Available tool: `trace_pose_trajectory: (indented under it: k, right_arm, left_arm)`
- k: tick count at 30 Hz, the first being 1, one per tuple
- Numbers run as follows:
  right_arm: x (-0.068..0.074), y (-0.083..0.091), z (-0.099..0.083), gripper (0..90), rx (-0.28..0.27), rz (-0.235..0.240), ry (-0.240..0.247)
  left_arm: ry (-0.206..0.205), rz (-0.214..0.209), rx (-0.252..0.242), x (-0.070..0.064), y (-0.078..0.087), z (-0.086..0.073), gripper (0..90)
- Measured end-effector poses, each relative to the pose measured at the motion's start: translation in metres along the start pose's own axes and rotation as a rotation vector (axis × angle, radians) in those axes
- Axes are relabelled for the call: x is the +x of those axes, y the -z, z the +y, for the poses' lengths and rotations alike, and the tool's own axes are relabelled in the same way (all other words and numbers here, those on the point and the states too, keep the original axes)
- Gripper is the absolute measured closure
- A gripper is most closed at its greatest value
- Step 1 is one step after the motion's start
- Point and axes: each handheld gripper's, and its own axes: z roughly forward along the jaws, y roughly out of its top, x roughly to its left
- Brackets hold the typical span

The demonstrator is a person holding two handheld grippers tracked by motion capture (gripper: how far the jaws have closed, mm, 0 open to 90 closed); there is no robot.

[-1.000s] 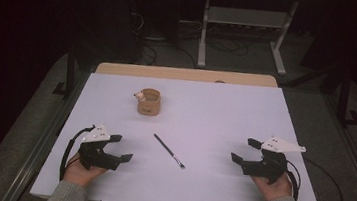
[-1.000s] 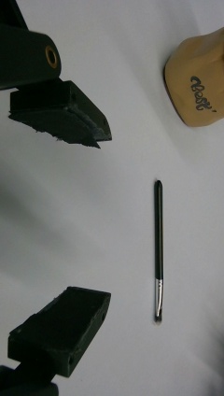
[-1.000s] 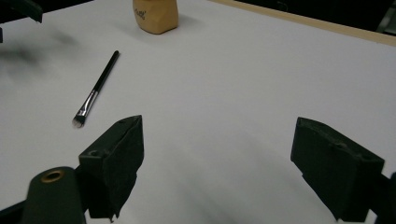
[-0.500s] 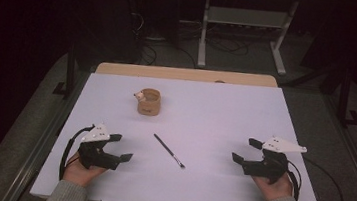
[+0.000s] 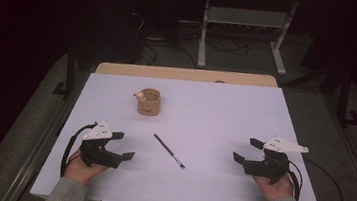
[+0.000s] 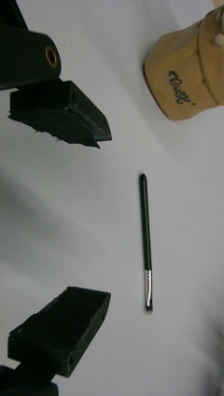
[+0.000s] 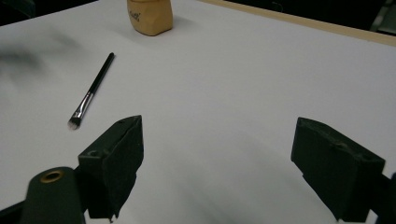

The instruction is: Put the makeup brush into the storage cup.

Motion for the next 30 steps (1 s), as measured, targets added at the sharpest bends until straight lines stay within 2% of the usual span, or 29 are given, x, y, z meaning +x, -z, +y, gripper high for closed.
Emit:
trace_pose_trajectory:
  k: [13, 30]
  right_arm:
    - [0.004, -0.003, 0.003, 16.0, 0.013, 0.003, 0.028]
    - [0.005, -0.004, 0.004, 16.0, 0.023, 0.009, 0.03]
  left_arm:
    - [-0.055, -0.035, 0.033, -0.001, -0.004, 0.017, 18.5]
    - [-0.144, -0.092, 0.093, 0.002, -0.019, 0.05, 19.0]
